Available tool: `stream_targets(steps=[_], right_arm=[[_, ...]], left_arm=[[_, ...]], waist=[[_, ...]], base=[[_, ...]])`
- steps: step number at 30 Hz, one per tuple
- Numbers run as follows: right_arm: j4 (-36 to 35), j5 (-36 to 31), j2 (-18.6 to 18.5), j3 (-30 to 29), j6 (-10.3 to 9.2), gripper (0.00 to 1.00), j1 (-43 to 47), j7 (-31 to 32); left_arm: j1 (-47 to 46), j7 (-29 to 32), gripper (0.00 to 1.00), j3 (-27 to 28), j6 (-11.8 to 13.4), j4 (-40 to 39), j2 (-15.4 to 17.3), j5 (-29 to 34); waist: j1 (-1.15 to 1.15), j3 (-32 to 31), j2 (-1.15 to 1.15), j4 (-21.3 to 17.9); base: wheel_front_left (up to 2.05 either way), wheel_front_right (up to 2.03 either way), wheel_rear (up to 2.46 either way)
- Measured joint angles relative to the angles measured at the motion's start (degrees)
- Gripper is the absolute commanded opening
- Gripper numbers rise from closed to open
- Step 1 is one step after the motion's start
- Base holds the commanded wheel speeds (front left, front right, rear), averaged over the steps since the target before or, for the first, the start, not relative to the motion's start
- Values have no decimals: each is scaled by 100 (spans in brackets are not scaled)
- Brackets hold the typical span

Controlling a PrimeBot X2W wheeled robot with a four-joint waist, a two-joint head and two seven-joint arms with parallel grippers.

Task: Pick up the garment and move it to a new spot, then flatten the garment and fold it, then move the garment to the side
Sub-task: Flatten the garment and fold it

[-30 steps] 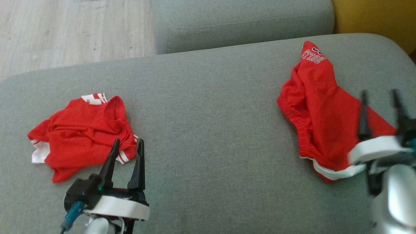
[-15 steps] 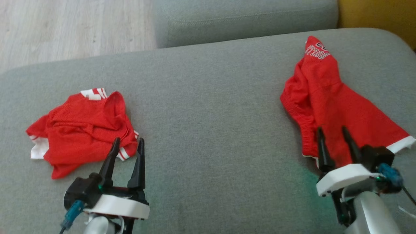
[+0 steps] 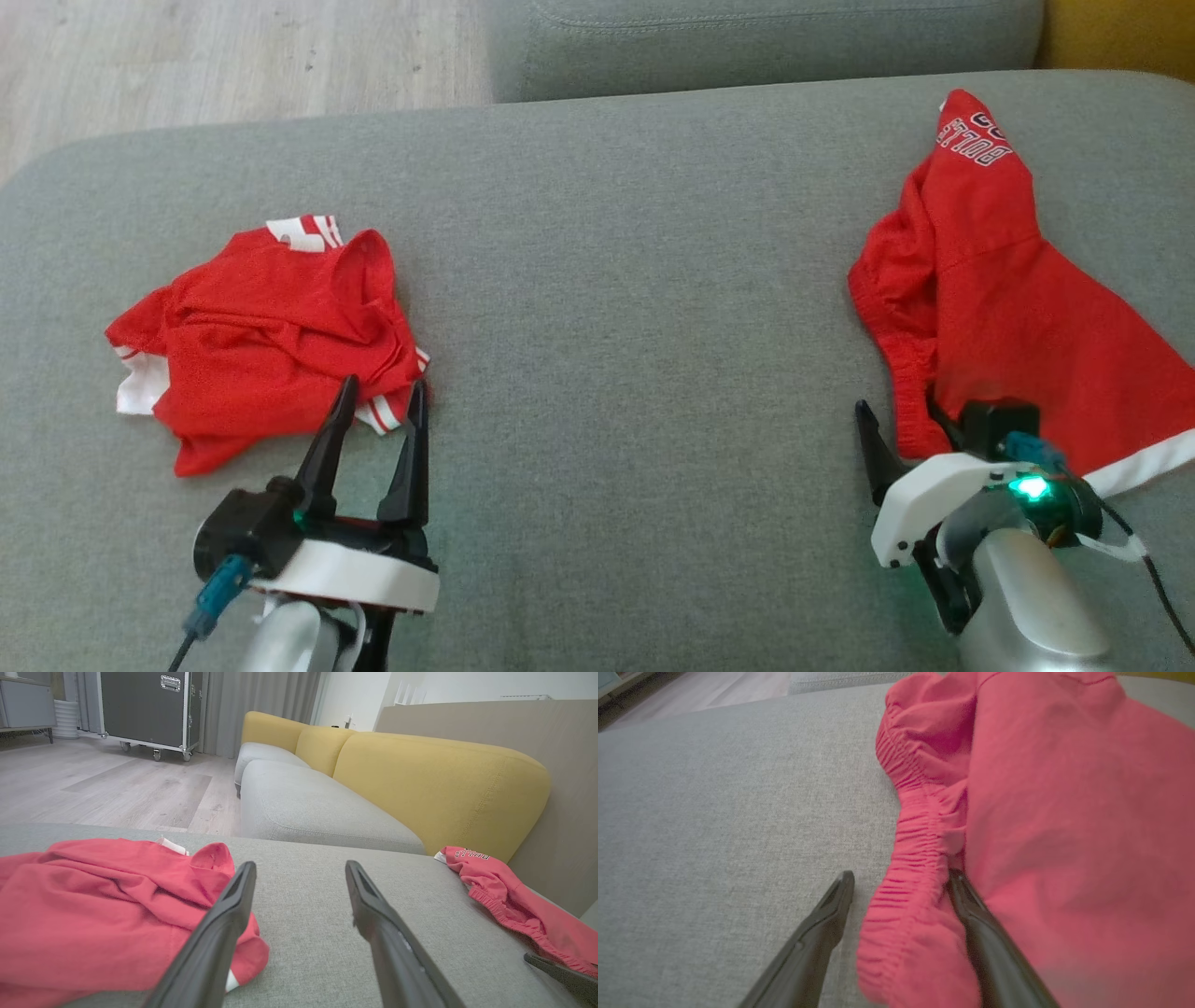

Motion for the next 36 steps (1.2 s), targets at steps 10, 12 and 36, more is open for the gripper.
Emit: stream_targets(steps=[10, 12, 36], right_arm=[[641, -77, -1, -146, 0, 0, -342, -107], [749, 33, -7, -125, 0, 0, -401, -172], [536, 2264, -85, 3208, 0, 0, -1456, -865]], left_arm=[[-11, 0, 100, -9, 0, 26, 9, -2], [-15, 0, 100, -10, 0, 26, 8, -2], [-17, 0, 100, -181, 0, 75, -1, -2]], waist=[[0, -19, 0, 30], [0, -23, 0, 32], [-1, -99, 0, 481]], base=[[0, 0, 0], [0, 0, 0], [0, 0, 0]])
